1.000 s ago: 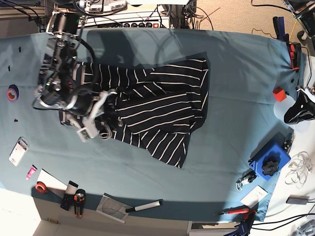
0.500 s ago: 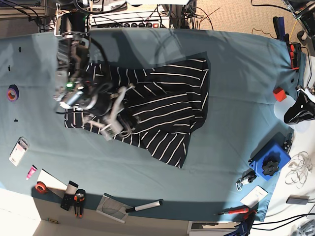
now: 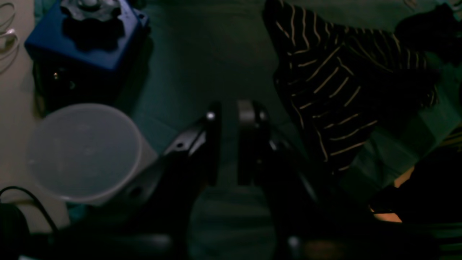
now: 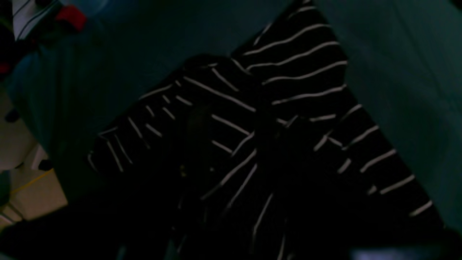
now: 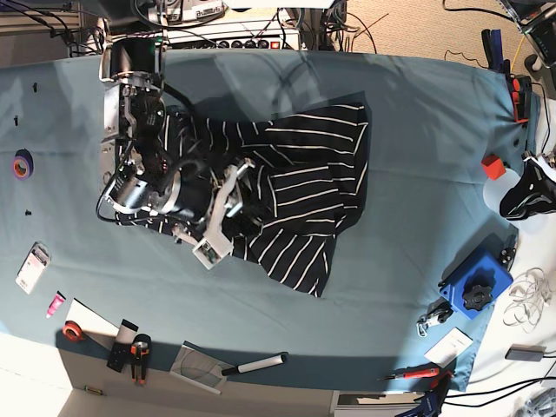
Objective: Layout the t-shirt on the table in an organized manner, then fold the t-shirt properly
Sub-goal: 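Fold the held strip end toward the middle with the right gripper, then reach the left gripper down to the strip's other end and grasp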
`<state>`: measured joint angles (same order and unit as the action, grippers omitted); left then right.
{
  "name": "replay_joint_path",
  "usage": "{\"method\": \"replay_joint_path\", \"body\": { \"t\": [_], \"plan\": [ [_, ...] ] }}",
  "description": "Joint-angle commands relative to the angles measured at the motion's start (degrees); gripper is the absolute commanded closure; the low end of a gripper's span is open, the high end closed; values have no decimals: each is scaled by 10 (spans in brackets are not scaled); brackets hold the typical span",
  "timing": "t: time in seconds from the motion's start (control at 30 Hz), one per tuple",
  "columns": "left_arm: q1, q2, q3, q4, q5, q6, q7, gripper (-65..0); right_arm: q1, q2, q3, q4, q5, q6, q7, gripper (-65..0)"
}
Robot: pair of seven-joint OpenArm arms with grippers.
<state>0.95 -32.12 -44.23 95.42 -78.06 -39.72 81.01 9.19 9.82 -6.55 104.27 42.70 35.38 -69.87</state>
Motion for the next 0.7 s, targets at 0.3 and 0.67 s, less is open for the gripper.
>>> {"method": "replay_joint_path", "body": {
  "t": [0.3,0.67],
  "plan": [
    [-8,-2,8,9,3,-3,-10,-139,46,-7,122,10,-86,-40,53,-201],
    [-17,49,174,9,132,14,-98,-392,14,3,391,10,-183,-63,57,-201]
  ]
}}
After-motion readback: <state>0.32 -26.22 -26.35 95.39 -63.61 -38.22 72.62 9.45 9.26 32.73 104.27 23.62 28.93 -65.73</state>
